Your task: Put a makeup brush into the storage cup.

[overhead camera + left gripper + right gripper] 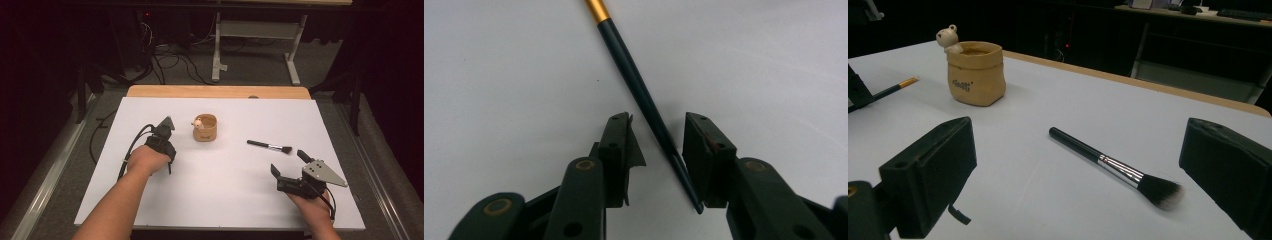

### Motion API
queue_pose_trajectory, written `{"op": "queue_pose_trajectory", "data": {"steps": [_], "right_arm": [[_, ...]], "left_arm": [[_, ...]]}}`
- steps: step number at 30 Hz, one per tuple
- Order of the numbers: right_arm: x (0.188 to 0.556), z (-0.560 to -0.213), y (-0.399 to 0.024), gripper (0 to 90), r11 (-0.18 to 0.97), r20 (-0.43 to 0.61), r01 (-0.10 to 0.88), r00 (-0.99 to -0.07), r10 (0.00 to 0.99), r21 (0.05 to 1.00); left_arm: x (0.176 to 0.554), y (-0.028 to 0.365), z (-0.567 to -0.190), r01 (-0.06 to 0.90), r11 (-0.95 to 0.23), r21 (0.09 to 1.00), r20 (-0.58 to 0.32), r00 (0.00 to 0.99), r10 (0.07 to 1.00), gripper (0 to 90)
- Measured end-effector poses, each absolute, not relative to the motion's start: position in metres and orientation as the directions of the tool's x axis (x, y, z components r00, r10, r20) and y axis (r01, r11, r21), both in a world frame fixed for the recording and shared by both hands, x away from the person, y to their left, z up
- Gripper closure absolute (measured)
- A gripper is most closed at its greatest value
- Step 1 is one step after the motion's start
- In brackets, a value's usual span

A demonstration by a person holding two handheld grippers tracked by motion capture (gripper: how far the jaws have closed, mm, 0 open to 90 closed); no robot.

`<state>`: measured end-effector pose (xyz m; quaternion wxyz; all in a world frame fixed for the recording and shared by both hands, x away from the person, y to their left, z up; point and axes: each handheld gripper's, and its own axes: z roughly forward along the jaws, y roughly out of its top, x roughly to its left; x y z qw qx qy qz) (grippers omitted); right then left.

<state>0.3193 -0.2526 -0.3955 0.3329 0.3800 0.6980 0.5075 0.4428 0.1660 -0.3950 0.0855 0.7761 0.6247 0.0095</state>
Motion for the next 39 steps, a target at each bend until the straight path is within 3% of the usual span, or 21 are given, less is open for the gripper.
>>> {"op": "queue_pose_trajectory", "data": {"steps": [39], "right_arm": [[0.3191, -0.3953, -0.2539, 3.6, 0.19, -0.074, 0.195, -0.485, 0.871, 0.962]], "left_arm": [[0.4476, 0.1672, -0.3988, 0.964, -0.244, 0.103, -0.067, 0.252, 0.966, 80.7]]}}
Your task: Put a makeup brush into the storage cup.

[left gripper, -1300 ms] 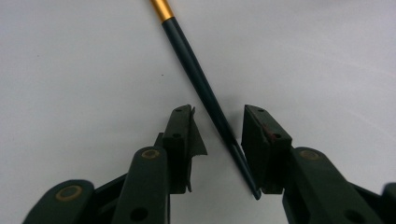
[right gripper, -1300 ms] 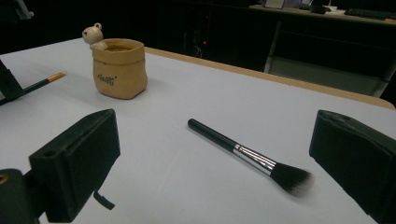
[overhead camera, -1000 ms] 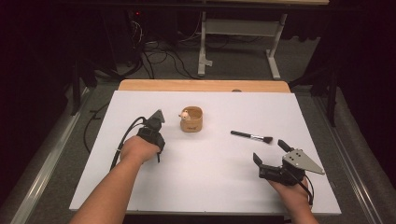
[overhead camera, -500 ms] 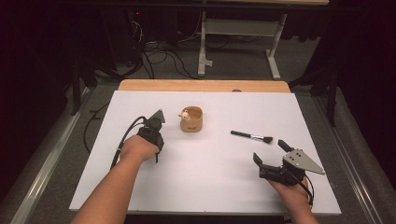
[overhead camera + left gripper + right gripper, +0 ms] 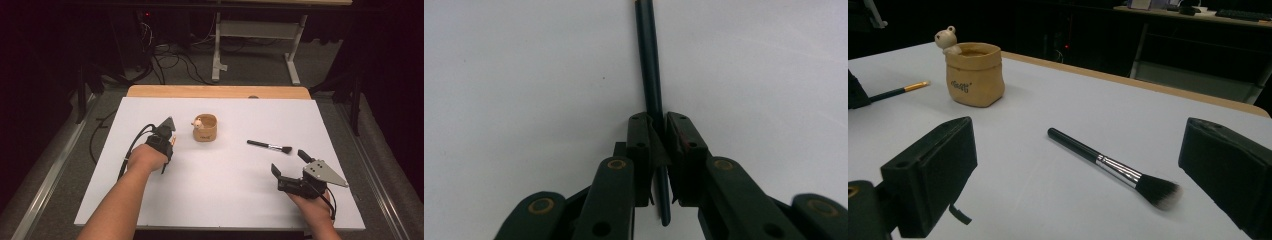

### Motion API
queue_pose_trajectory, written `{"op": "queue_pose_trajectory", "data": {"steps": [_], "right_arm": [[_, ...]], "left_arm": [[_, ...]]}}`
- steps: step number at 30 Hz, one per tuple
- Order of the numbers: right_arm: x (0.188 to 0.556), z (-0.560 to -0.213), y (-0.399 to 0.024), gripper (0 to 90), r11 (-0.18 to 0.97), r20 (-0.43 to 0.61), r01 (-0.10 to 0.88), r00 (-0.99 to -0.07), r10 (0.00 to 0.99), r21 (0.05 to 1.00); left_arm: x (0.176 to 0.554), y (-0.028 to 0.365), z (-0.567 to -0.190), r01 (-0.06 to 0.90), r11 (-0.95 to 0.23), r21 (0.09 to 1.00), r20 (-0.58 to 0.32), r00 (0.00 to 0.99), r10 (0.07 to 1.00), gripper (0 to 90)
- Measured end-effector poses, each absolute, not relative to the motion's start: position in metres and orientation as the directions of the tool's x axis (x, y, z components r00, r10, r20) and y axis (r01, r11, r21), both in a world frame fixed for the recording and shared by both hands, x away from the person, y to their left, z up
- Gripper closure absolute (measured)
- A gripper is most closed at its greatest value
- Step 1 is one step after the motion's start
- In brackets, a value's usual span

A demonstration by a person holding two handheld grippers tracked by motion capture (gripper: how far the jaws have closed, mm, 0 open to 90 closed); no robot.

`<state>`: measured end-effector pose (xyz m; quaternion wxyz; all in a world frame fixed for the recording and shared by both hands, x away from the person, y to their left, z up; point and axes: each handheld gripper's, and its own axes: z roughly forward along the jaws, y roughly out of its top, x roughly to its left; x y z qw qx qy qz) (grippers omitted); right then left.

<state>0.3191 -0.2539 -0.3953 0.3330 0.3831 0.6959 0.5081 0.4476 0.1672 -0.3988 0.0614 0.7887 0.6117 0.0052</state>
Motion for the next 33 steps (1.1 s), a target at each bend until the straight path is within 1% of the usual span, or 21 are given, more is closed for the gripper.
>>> {"op": "queue_pose_trajectory", "data": {"steps": [11, 33], "right_arm": [[0.3186, -0.3952, -0.2535, 3.6, 0.186, -0.074, 0.191, -0.48, 0.874, 0.964], [0.3185, -0.3945, -0.2544, 3.6, 0.192, -0.08, 0.188, -0.48, 0.874, 0.963]], "left_arm": [[0.4466, 0.1671, -0.399, 0.957, -0.269, 0.111, -0.055, 0.276, 0.96, 83.3], [0.4442, 0.1691, -0.3984, 0.944, -0.303, 0.129, -0.058, 0.312, 0.948, 84.3]]}}
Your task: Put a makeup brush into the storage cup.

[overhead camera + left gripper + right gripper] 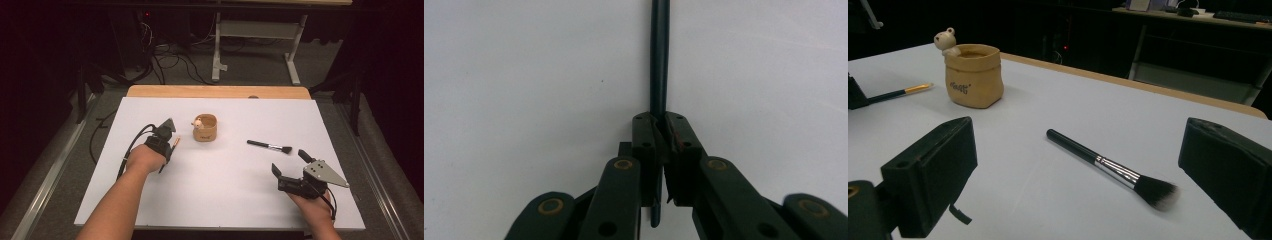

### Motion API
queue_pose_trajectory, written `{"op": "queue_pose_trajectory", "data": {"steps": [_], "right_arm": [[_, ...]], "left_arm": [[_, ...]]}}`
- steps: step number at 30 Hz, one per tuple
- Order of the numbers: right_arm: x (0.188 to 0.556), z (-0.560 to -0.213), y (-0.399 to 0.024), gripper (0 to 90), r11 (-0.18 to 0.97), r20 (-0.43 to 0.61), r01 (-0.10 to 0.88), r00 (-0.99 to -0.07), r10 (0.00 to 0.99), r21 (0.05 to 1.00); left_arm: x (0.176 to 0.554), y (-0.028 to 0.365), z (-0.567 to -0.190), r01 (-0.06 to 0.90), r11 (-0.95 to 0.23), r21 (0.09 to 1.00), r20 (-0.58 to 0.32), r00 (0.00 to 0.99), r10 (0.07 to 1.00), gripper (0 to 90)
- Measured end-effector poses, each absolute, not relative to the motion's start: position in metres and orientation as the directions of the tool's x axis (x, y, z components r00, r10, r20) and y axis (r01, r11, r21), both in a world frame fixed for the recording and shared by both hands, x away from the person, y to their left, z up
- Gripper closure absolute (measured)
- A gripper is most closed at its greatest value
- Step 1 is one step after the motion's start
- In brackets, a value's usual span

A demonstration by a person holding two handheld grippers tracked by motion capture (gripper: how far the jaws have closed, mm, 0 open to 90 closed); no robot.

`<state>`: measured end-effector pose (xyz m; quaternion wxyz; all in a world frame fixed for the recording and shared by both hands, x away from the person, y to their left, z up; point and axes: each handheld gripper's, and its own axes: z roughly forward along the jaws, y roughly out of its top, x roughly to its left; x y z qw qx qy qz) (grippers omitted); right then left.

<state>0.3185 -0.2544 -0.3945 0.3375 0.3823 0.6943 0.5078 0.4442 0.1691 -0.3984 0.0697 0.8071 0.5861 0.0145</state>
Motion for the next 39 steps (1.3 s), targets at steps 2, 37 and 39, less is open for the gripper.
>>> {"op": "queue_pose_trajectory", "data": {"steps": [2, 37, 39], "right_arm": [[0.318, -0.394, -0.254, 3.6, 0.191, -0.079, 0.189, -0.479, 0.874, 0.963], [0.318, -0.395, -0.251, 3.7, 0.196, -0.082, 0.189, -0.486, 0.87, 0.962], [0.318, -0.395, -0.251, 3.7, 0.196, -0.081, 0.19, -0.486, 0.87, 0.962]], "left_arm": [[0.443, 0.169, -0.398, 0.942, -0.307, 0.134, -0.055, 0.317, 0.947, 84.4], [0.415, 0.199, -0.384, 0.919, -0.253, 0.303, -0.176, 0.314, 0.933, 84.4], [0.413, 0.199, -0.383, 0.913, -0.248, 0.323, -0.185, 0.318, 0.93, 84.4]]}}
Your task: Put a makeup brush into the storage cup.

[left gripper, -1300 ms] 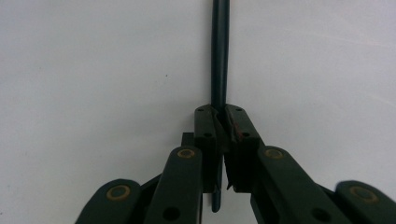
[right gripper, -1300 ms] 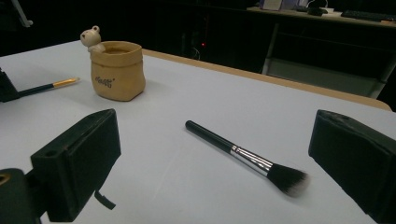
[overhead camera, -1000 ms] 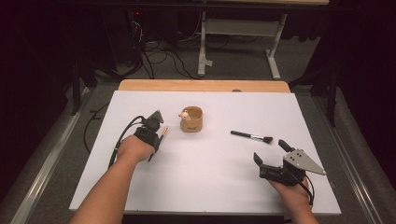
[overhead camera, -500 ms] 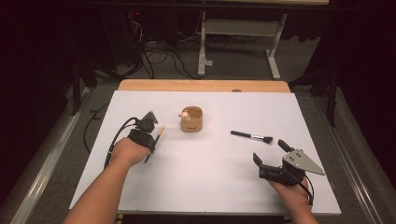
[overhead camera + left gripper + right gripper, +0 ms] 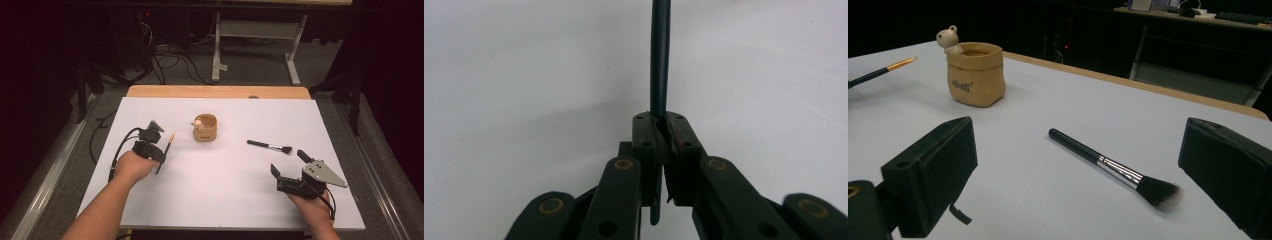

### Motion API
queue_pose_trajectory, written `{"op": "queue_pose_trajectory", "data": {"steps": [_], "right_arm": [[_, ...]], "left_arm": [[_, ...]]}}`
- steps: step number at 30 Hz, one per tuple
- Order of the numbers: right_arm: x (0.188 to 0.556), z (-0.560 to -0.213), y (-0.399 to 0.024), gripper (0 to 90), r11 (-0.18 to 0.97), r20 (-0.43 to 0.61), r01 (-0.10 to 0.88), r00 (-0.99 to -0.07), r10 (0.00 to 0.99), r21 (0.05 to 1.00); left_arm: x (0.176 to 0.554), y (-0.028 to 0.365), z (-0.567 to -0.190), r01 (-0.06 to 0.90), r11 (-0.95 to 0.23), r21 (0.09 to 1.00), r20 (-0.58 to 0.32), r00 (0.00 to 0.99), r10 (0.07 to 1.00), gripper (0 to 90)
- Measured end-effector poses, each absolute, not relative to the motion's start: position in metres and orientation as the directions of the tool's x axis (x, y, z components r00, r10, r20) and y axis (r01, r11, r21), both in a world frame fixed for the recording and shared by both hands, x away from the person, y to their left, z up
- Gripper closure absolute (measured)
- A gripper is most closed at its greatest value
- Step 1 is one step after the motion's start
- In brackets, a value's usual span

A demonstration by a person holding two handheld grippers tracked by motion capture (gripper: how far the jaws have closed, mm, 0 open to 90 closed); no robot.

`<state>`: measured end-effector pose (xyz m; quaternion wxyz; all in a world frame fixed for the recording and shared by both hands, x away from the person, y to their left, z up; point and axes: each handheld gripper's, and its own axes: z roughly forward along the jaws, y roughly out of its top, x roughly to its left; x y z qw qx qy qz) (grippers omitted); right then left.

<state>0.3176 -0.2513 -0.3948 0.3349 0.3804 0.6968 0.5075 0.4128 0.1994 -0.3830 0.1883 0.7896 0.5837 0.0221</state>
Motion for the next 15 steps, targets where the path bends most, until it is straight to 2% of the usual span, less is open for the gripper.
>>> {"op": "queue_pose_trajectory", "data": {"steps": [15], "right_arm": [[0.318, -0.395, -0.251, 3.7, 0.191, -0.079, 0.188, -0.481, 0.873, 0.964]], "left_arm": [[0.402, 0.207, -0.381, 0.867, -0.2, 0.456, -0.202, 0.32, 0.926, 84.4]]}}
